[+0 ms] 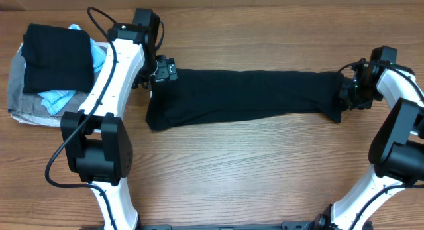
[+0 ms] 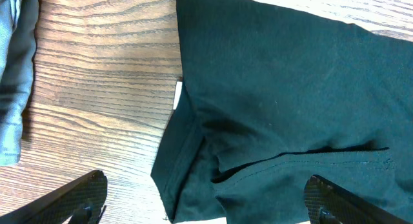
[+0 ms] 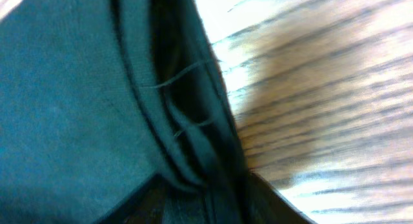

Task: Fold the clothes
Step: 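Lift the strip's right end with the right gripper and fold it leftward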

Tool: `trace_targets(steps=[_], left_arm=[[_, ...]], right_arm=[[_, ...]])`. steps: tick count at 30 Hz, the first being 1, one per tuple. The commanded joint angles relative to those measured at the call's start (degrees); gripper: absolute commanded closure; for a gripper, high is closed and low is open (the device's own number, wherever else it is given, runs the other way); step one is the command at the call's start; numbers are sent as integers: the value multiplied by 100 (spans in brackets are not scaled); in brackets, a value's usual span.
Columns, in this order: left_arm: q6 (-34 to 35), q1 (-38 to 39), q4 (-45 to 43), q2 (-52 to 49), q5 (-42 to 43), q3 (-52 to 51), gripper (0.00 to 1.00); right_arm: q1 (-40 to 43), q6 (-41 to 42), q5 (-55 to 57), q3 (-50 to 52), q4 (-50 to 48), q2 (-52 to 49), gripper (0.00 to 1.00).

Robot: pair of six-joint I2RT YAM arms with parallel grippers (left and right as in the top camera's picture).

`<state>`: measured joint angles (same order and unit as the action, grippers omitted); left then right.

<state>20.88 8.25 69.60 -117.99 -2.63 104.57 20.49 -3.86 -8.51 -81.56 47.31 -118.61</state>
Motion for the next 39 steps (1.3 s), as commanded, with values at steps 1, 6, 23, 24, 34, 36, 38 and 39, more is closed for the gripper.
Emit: trace_targets(steps=[1, 6, 23, 24, 34, 36, 38, 39], left_arm=[[57, 13, -2, 24, -35, -33, 0], [57, 2, -2, 24, -35, -33, 0], [57, 2, -2, 24, -35, -33, 0], [57, 2, -2, 24, -35, -33, 0], [57, 2, -2, 24, -35, -33, 0], [57, 2, -2, 24, -35, -33, 0], [57, 2, -2, 24, -35, -33, 0], [57, 2, -2, 24, -35, -33, 0]], right_arm=[[-28, 39, -173, 42, 55, -39, 81], [52, 39, -184, -275, 304, -39, 96], [1506, 409, -232, -1252, 1305, -33, 95], [1528, 407, -229, -1381, 1401, -24, 95], [796, 33, -404, -2846, 2680, 184, 95], [509, 35, -402, -2872, 2796, 278, 95], [195, 39, -402, -2872, 2916, 350, 95], [39, 39, -402, -2872, 2990, 356, 95]])
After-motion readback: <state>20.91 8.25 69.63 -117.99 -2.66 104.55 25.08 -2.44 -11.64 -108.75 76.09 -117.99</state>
